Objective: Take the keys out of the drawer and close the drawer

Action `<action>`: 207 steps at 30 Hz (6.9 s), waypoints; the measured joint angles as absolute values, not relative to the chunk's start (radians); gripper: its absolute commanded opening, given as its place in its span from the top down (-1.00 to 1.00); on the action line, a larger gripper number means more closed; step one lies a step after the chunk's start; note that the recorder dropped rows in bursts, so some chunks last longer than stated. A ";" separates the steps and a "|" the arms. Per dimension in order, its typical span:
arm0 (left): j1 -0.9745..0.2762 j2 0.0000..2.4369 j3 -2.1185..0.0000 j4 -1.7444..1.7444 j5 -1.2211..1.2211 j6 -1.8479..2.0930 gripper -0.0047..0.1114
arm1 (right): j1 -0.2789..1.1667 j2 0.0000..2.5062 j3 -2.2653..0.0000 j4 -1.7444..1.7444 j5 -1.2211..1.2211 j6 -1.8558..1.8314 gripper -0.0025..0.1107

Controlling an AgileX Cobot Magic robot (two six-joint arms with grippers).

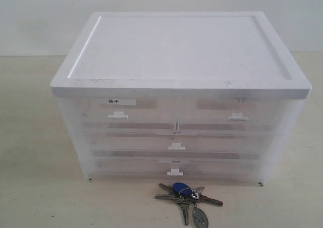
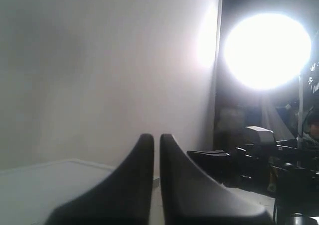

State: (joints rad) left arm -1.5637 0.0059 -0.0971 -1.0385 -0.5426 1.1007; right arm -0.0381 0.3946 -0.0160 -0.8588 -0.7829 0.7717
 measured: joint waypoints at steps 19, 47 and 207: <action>-1.379 0.002 -0.018 -0.912 -0.541 1.102 0.84 | -0.038 0.394 -0.016 -0.859 -0.783 0.776 0.96; -0.034 0.002 -0.003 -0.915 -0.294 1.119 0.84 | -0.038 0.394 -0.016 -0.859 -0.783 0.778 0.96; 0.047 0.002 -0.003 0.022 0.308 0.074 0.84 | 0.039 0.005 0.001 -0.054 0.334 0.019 0.96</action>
